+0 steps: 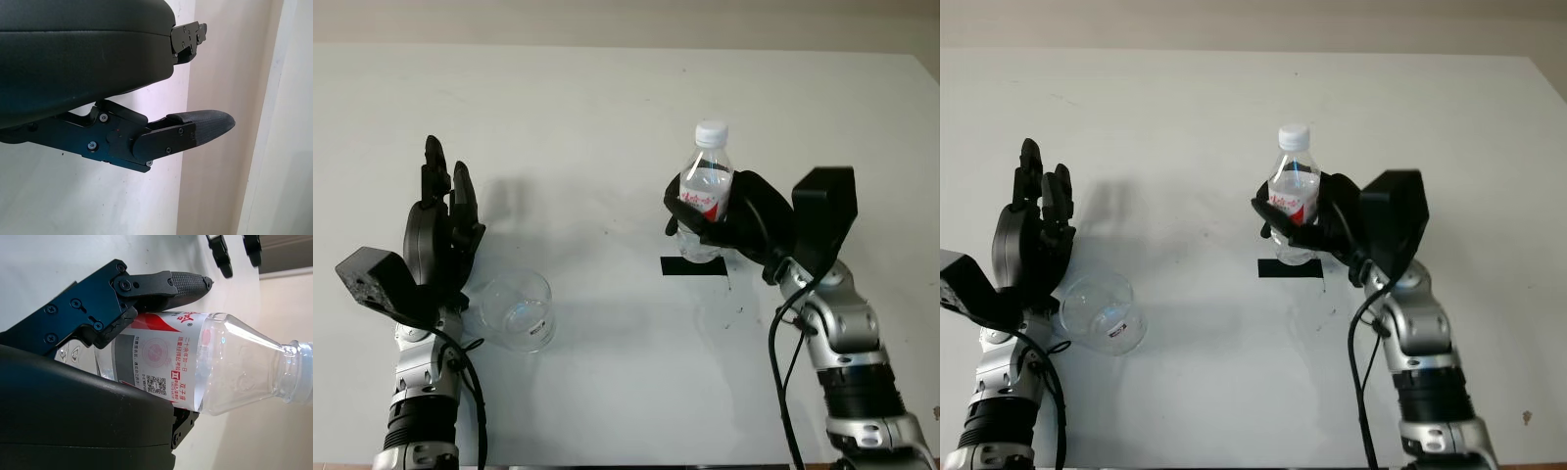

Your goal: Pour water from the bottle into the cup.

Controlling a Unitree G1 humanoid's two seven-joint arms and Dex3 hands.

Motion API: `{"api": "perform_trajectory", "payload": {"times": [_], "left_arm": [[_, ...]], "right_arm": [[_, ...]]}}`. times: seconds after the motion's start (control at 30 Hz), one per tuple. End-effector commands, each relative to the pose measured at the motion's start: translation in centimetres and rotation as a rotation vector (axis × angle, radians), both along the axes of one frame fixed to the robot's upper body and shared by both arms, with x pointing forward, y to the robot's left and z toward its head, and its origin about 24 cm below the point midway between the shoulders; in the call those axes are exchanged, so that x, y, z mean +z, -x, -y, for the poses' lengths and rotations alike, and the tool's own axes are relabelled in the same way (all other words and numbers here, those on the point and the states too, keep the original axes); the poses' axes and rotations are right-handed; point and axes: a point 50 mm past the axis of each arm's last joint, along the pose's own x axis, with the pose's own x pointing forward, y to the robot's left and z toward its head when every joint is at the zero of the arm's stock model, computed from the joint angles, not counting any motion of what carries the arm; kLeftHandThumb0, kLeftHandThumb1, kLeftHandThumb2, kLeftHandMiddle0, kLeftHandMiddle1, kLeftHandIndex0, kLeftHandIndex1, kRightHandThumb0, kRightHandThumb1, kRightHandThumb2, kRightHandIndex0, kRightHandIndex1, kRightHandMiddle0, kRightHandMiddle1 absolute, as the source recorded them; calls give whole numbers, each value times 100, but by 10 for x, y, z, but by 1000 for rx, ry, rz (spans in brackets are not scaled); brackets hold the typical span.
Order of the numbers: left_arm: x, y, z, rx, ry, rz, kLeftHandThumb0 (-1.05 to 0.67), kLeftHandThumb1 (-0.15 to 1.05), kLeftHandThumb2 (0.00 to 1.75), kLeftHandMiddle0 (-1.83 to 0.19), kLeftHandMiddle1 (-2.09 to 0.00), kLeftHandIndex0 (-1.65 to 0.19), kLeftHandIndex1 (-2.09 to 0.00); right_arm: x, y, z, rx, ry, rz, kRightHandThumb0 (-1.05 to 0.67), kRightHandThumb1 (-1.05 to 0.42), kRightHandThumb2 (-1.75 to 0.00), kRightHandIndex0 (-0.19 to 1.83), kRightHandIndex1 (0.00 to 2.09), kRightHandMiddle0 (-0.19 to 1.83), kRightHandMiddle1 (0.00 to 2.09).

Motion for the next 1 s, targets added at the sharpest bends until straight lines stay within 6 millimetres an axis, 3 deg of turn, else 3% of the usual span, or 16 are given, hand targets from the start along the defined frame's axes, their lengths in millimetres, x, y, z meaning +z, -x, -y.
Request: {"api": "perform_trajectory", "payload": {"times": [0.0, 0.43, 0.87, 0.97], "left_arm": [[-9, 5, -4, 9, 12, -36, -62, 105, 61, 14, -5, 19, 0], [-7, 5, -7, 10, 10, -32, -60, 105, 61, 14, -5, 19, 0], [-6, 5, -10, 9, 2, -33, -60, 105, 60, 15, -5, 19, 0], [-5, 6, -10, 13, -5, -33, -61, 105, 60, 13, -6, 19, -1]], "right_arm": [[1, 3, -3, 5, -3, 36, -44, -105, -64, 137, 209, 102, 209], [-14, 5, -6, -2, -47, 27, -46, -105, -64, 141, 209, 104, 209], [-22, 8, -3, -20, -31, -1, -48, -105, -66, 118, 209, 74, 209], [-23, 9, -4, -13, -37, -3, -48, -105, -59, 111, 209, 74, 209]]}}
